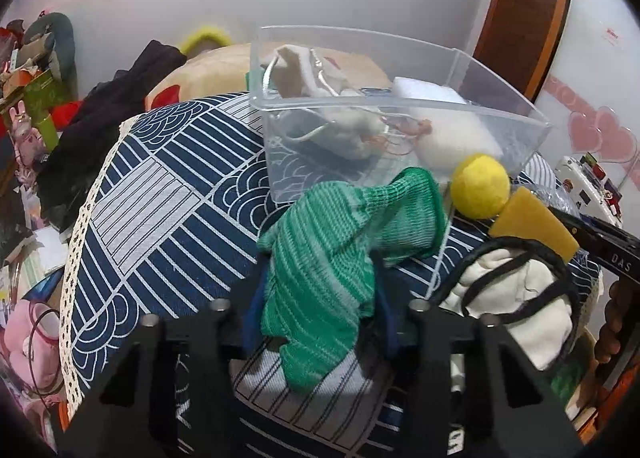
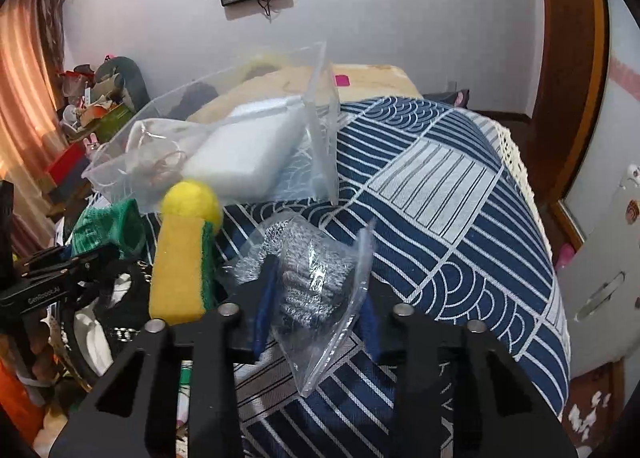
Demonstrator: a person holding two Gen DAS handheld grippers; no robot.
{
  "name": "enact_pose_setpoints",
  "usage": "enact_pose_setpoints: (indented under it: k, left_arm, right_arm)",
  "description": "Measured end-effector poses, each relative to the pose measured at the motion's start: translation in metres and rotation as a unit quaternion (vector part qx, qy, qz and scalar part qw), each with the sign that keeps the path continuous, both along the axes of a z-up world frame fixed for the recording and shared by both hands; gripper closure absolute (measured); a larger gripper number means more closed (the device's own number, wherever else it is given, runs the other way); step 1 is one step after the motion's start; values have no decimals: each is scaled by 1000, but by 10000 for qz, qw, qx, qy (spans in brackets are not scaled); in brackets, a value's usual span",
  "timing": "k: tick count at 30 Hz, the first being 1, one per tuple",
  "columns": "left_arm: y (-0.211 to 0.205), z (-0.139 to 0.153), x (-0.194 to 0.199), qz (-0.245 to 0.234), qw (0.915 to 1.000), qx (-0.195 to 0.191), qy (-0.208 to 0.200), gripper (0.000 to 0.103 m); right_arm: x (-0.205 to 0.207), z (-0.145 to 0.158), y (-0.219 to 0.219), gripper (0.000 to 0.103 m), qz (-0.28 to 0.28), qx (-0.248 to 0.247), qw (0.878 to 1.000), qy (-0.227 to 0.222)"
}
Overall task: Organize soft objects
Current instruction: 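Grasp the green knit glove with the left tool while the right tool grasps the steel-wool bag, then lower the glove and steel-wool bag into the clear box and open both tools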
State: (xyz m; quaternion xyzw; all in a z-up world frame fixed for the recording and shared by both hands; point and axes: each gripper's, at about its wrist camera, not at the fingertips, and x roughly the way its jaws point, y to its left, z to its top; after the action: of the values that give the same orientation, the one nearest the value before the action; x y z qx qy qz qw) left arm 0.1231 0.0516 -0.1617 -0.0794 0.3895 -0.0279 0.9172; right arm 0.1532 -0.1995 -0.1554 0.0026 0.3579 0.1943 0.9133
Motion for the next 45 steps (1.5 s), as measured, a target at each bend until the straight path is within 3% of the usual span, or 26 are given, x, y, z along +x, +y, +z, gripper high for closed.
enact_pose_setpoints:
  k: [6,17,30,37,45]
  left_arm:
    - [-3,10,-10,23,9998,121,-156,68]
    - [10,51,-35,215,9969,64,-752,68]
    - [19,103,-35,352,9885,34,-1473,67]
    - [15,115,-12,390,9856,91,-1640,67]
    - [8,105,23,289,9896,-15,-1412,67]
  right_arm:
    - [-8,13,-3,81,-114,-47,9995,-300]
    - [-18,56,-4,81,-249,-22,9951,-952]
    - [-4,95,30,81,86,231,9855,-1677]
    - [13,97,53,81,260,408,9834,-1751]
    - [35,82,77,81,457,359,9871,-1490]
